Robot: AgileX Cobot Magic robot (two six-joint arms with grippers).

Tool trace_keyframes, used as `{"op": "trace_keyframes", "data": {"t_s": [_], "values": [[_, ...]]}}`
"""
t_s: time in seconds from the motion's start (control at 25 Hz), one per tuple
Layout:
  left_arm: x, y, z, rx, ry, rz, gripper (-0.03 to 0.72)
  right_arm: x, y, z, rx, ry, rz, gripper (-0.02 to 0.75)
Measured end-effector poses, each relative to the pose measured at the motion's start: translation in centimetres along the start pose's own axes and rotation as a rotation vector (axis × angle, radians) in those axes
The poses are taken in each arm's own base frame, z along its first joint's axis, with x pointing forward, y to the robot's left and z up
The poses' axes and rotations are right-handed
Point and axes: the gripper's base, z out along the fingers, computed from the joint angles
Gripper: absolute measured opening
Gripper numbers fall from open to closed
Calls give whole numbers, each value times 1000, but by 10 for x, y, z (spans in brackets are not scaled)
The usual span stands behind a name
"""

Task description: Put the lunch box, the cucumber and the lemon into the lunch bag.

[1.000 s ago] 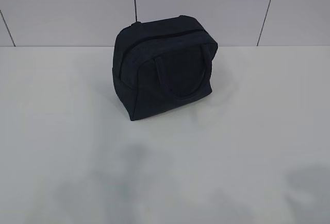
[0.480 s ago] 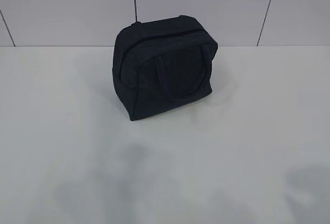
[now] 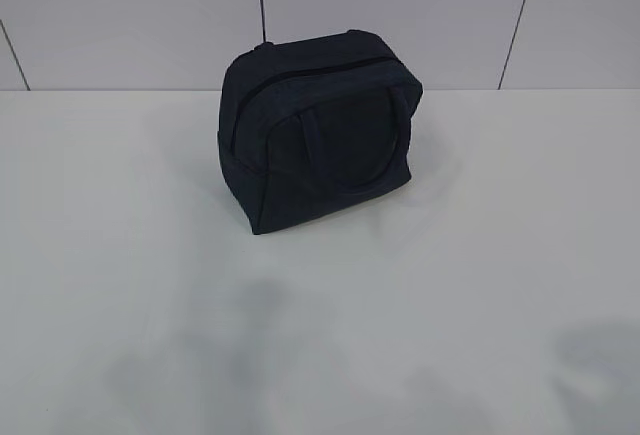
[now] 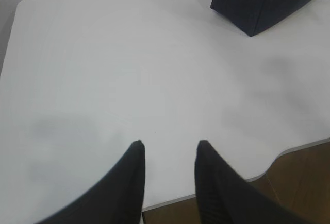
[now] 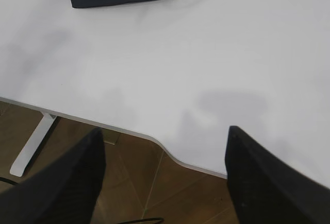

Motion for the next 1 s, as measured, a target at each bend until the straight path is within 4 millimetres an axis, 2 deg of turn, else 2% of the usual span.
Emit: {"op": "trace_keyframes", "data": {"t_s": [1.0], "values": [[0,0,0,0,0,0,236,0,0,0,0,0,0,542]]}}
